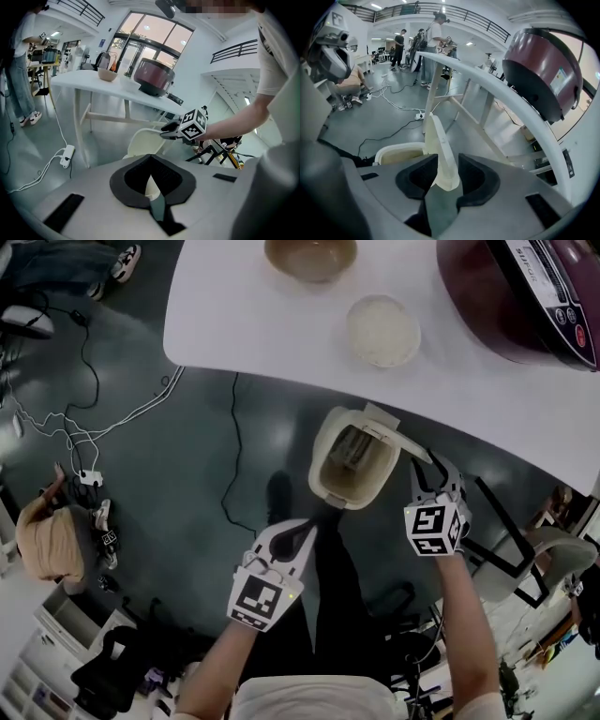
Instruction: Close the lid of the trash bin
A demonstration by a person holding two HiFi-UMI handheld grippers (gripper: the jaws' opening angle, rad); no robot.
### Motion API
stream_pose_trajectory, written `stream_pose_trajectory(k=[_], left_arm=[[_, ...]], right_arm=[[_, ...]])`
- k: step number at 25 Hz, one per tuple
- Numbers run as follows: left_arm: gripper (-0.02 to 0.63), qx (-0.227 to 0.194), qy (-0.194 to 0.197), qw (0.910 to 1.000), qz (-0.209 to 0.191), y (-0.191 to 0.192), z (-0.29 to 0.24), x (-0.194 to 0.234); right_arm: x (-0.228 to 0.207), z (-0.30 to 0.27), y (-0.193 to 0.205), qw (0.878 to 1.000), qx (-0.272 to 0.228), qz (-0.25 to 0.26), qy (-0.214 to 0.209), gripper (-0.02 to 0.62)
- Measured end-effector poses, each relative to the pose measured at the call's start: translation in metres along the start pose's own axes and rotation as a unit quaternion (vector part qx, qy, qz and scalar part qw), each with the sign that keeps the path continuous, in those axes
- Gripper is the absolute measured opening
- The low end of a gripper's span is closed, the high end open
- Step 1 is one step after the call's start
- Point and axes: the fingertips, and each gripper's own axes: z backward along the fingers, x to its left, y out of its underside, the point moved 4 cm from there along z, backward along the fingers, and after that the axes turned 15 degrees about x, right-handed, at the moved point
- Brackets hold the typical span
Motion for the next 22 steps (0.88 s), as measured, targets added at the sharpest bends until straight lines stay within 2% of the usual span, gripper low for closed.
stream_pose_trajectory(k=[8,16,22], left_arm=[[0.012,0.009,-0.002,0.9999,0.007,0.017,0.005,0.003],[0.012,0.034,0.005,0.9993,-0.012,0.032,0.0,0.005],[0.012,0.049,0.012,0.9985,-0.02,0.044,-0.003,0.006]], right_arm=[[0.02,0.005,0.005,1.0,-0.007,0.01,0.012,0.155],[0.07,0.019,0.021,1.0,-0.015,-0.015,-0.018,0.153],[0.12,0.016,0.037,0.999,-0.005,-0.006,-0.052,0.153]])
